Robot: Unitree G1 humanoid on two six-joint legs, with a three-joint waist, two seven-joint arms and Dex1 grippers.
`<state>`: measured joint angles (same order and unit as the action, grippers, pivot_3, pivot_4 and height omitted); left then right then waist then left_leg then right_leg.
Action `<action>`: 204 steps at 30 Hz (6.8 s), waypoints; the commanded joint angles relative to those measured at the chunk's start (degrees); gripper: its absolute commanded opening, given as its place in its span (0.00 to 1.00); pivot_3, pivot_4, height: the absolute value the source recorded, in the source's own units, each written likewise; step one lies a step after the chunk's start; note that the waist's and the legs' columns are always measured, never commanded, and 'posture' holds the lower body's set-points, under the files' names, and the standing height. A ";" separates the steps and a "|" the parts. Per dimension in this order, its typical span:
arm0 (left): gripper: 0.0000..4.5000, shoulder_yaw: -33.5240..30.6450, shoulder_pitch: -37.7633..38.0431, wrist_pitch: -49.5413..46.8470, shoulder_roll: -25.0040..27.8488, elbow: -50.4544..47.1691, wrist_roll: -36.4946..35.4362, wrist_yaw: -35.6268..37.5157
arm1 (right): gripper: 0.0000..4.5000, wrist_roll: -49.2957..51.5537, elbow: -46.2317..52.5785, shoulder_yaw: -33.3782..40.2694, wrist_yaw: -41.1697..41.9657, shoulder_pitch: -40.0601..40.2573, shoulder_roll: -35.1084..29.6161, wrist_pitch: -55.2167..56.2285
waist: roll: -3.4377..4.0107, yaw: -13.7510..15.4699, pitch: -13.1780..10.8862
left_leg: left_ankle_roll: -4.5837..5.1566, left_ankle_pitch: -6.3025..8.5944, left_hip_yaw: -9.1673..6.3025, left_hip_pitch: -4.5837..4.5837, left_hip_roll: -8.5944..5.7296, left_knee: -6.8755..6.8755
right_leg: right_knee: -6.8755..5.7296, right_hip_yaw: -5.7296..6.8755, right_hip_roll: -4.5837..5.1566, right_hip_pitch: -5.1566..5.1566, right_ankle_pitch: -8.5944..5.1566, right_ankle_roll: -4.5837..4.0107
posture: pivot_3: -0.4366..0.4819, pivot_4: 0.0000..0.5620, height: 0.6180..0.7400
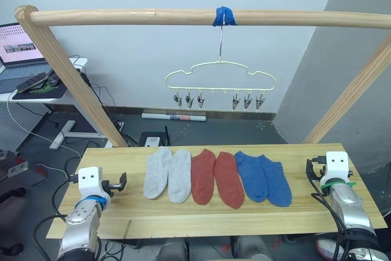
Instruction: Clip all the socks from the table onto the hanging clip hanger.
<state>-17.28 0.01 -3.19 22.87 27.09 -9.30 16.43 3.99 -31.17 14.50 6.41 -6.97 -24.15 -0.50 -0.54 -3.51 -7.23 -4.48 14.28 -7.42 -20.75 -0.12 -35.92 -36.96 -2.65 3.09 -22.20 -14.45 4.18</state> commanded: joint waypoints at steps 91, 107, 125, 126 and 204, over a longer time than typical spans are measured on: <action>0.60 12.14 -24.48 -5.48 -9.82 -35.06 -2.29 -2.77 | 1.00 26.91 62.08 -19.33 30.02 -19.31 2.14 -28.38 | -0.76 -1.42 -9.68 | -0.15 0.11 -0.19 -2.11 0.03 -0.26 | -0.22 0.21 0.03 -1.93 0.34 0.04 | 0.31 0.59 1.00; 0.16 12.27 -24.81 -4.76 -9.66 -35.74 -2.41 -2.22 | 1.00 23.84 59.50 -17.90 31.85 -7.07 -3.53 -26.36 | -0.81 -1.22 -9.94 | -0.15 0.11 -0.18 -2.15 0.01 -0.26 | -0.18 0.21 0.05 -1.92 0.33 0.04 | 0.32 0.61 1.00; 0.12 14.51 -22.76 -3.34 -4.00 -39.16 2.96 0.29 | 1.00 24.23 60.13 -14.62 35.75 -5.57 -7.82 -21.87 | -0.84 -1.38 -10.84 | -0.13 0.08 -0.16 -2.13 0.02 -0.39 | -0.32 0.14 0.00 -1.92 0.36 0.07 | 0.34 0.61 1.00; 0.12 14.64 -22.70 -3.04 -3.57 -39.16 3.43 0.37 | 1.00 24.70 60.90 -14.70 35.88 -5.97 -7.73 -22.11 | -0.84 -1.34 -10.84 | -0.13 0.08 -0.16 -2.13 0.02 -0.39 | -0.32 0.14 0.00 -1.92 0.36 0.07 | 0.34 0.61 1.00; 0.12 -1.67 -30.03 -63.52 3.97 -40.93 -54.57 2.36 | 0.01 18.73 59.64 -6.50 44.80 1.60 -25.94 -30.87 | -0.81 -1.43 -11.08 | -0.15 0.07 -0.14 -2.07 -0.04 -1.06 | -0.99 0.01 -0.01 -1.89 0.37 0.14 | 0.32 0.58 1.00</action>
<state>-17.54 -29.49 -66.13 27.12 -13.95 -62.10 19.77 20.60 25.27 7.69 51.19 -5.03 -50.17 -29.82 -1.35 -4.94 -18.30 -4.63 14.34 -7.55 -22.82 -0.17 -36.98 -37.94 -2.65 3.09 -24.09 -14.08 4.32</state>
